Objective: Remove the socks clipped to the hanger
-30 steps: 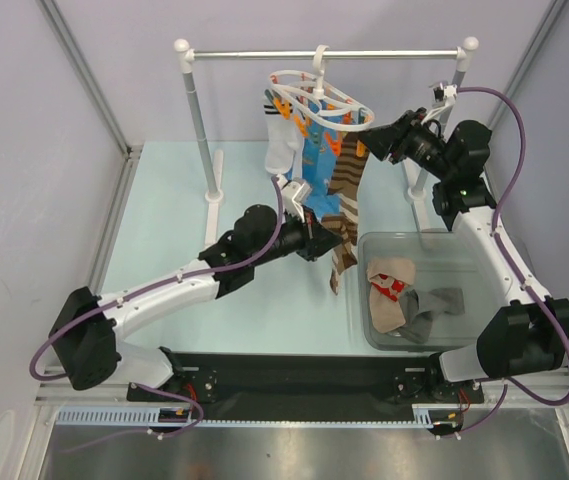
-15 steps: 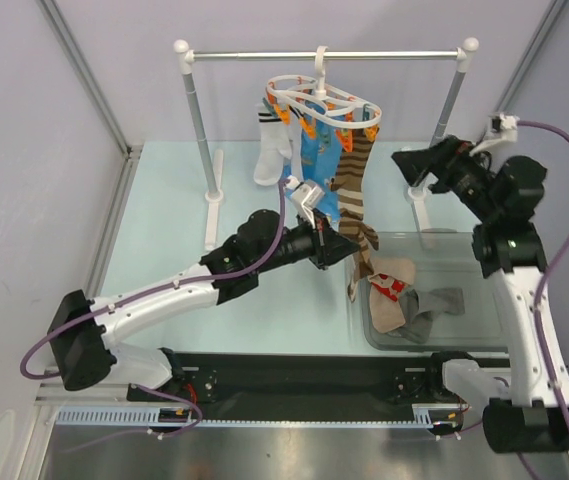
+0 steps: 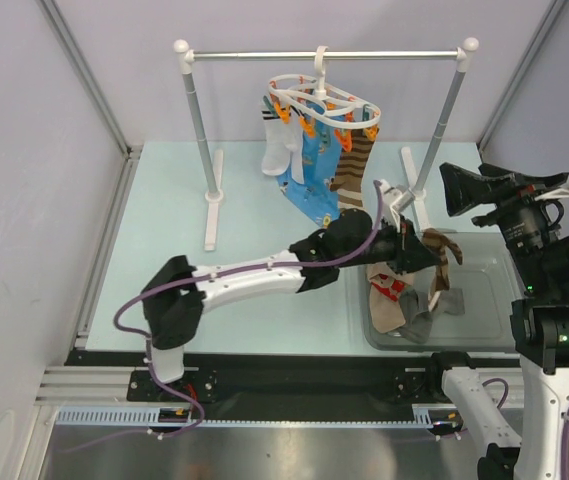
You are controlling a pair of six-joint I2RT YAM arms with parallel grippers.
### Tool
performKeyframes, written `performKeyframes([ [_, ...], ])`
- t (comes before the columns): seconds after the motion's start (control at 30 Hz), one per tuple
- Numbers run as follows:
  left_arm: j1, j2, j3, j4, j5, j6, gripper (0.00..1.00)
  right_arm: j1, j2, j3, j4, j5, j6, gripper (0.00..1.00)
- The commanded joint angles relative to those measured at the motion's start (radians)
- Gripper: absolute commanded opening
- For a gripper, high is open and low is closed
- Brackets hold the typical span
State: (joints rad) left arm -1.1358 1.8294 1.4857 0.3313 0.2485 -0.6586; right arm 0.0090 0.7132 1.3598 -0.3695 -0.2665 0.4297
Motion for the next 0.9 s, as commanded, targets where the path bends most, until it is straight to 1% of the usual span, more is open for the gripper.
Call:
performKeyframes([
  [0.0,-0.007,0.076,0.068,-0.003,0.064,-0.062,0.29,-0.001,0.023,-0.016,-0.034,0.064,-0.032,1.0],
  [0.03,-0.007,0.083,0.065,-0.021,0.064,-0.062,0.45,0.0,0.023,-0.018,-0.037,0.069,-0.034,1.0],
  [0.1,-0.005,0.076,0.039,-0.034,0.066,-0.047,0.56,-0.001,0.026,-0.028,-0.033,0.078,-0.034,1.0],
  [0.13,-0.002,0.065,0.028,-0.053,0.052,-0.036,0.67,-0.001,0.028,-0.037,-0.026,0.081,-0.028,1.0],
  [0.23,0.019,0.001,-0.019,-0.109,0.011,0.011,0.76,-0.001,0.034,-0.091,0.029,0.072,0.003,1.0],
  [0.3,0.04,-0.06,-0.067,-0.126,0.012,0.02,0.79,-0.001,0.055,-0.134,0.072,0.046,0.018,1.0],
  [0.37,0.082,-0.108,-0.128,-0.149,0.02,0.027,0.79,-0.003,0.077,-0.165,0.121,0.038,0.04,1.0],
  [0.43,0.125,-0.192,-0.177,-0.188,0.008,0.036,0.79,-0.001,0.116,-0.22,0.165,0.029,0.04,1.0],
  [0.5,0.157,-0.263,-0.269,-0.212,-0.034,0.054,0.79,-0.001,0.156,-0.282,0.265,-0.023,0.014,0.99],
  [0.53,0.194,-0.333,-0.304,-0.221,-0.049,0.056,0.78,-0.001,0.207,-0.298,0.299,-0.048,0.001,1.0],
  [0.57,0.215,-0.375,-0.379,-0.221,-0.078,0.057,0.78,-0.001,0.235,-0.307,0.355,-0.077,-0.028,0.99],
  [0.6,0.237,-0.41,-0.415,-0.222,-0.089,0.056,0.79,-0.001,0.262,-0.312,0.381,-0.13,-0.045,0.99],
  [0.63,0.282,-0.483,-0.448,-0.222,-0.097,0.054,0.78,-0.001,0.296,-0.32,0.411,-0.148,-0.057,0.97],
  [0.67,0.303,-0.517,-0.512,-0.221,-0.109,0.053,0.79,0.003,0.346,-0.327,0.461,-0.151,-0.071,0.97],
  [0.73,0.356,-0.579,-0.565,-0.219,-0.118,0.05,0.79,0.014,0.397,-0.375,0.539,-0.187,-0.143,0.95],
  [0.77,0.372,-0.622,-0.597,-0.222,-0.118,0.045,0.79,0.02,0.454,-0.392,0.629,-0.209,-0.17,0.95],
  [0.8,0.386,-0.642,-0.605,-0.227,-0.103,0.04,0.79,0.026,0.482,-0.399,0.659,-0.255,-0.21,0.95],
  [0.87,0.401,-0.679,-0.62,-0.241,-0.1,0.053,0.79,0.031,0.546,-0.39,0.717,-0.301,-0.23,0.9],
])
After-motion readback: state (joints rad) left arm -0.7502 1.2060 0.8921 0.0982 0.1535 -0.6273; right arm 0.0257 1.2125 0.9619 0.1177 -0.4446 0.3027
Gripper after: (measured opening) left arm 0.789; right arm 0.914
